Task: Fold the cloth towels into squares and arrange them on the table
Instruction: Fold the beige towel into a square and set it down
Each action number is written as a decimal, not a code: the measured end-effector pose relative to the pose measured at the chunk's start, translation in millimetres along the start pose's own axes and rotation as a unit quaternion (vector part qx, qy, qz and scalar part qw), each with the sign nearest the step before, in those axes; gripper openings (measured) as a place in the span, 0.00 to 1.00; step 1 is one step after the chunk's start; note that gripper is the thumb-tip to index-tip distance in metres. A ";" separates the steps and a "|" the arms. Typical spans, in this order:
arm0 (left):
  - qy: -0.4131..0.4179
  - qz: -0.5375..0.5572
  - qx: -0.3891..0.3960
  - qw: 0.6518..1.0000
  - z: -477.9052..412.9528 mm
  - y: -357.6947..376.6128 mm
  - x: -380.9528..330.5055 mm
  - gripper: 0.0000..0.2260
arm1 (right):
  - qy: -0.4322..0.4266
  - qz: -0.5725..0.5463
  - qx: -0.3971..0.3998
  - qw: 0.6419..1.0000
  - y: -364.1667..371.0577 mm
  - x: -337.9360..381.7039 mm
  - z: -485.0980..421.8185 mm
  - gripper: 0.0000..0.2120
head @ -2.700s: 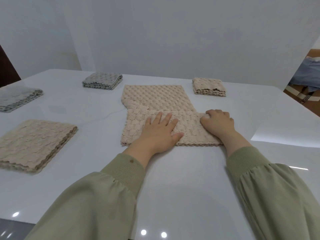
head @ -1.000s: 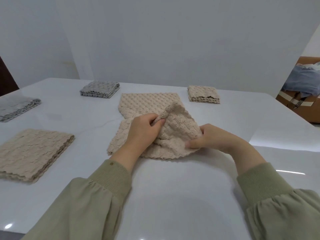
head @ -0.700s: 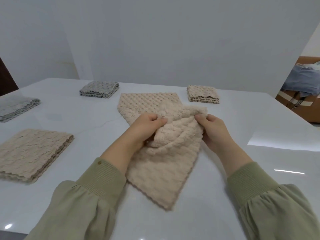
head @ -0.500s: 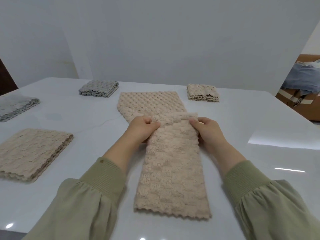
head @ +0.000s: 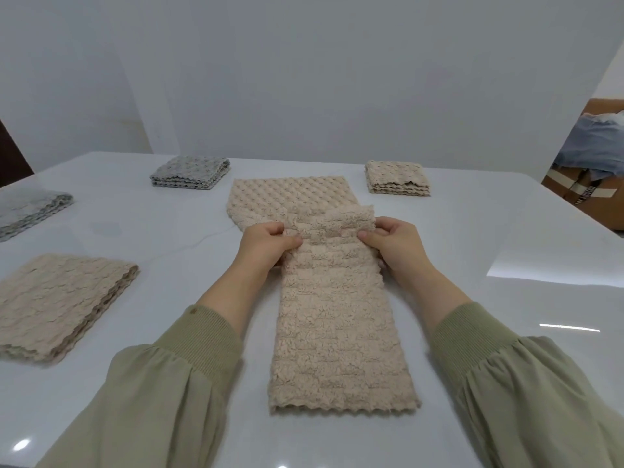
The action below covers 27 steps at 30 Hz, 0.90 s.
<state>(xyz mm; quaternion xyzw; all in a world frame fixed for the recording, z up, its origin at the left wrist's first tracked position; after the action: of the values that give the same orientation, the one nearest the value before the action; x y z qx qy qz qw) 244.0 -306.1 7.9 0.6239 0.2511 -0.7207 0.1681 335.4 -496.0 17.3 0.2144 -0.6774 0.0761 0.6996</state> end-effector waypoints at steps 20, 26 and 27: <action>0.063 0.138 0.001 0.988 20.2 -9.7 -24.7 0.09 | -0.028 -0.086 0.003 0.996 5.9 21.4 8.0 0.10; -0.015 0.063 0.033 0.997 26.6 -7.2 -6.1 0.05 | 0.038 -0.037 -0.001 0.999 6.2 -1.5 23.6 0.05; -0.014 0.063 0.035 0.997 28.8 -8.6 -6.8 0.06 | 0.031 -0.024 -0.002 0.999 7.2 0.1 25.9 0.02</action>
<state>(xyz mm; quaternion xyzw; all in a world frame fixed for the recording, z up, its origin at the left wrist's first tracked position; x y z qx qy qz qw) 216.9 -316.0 18.6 0.6339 0.1836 -0.7256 0.1950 308.9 -500.0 18.6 0.2266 -0.6499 0.0643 0.7226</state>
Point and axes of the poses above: each hand's wrist, its own z-axis away from the middle knuckle, its own y-axis out of the palm, x = y × z, the point moved 6 cm from there along -z, towards the middle knuckle, and after that the axes turned 6 degrees about -z, right-handed, at the moved point
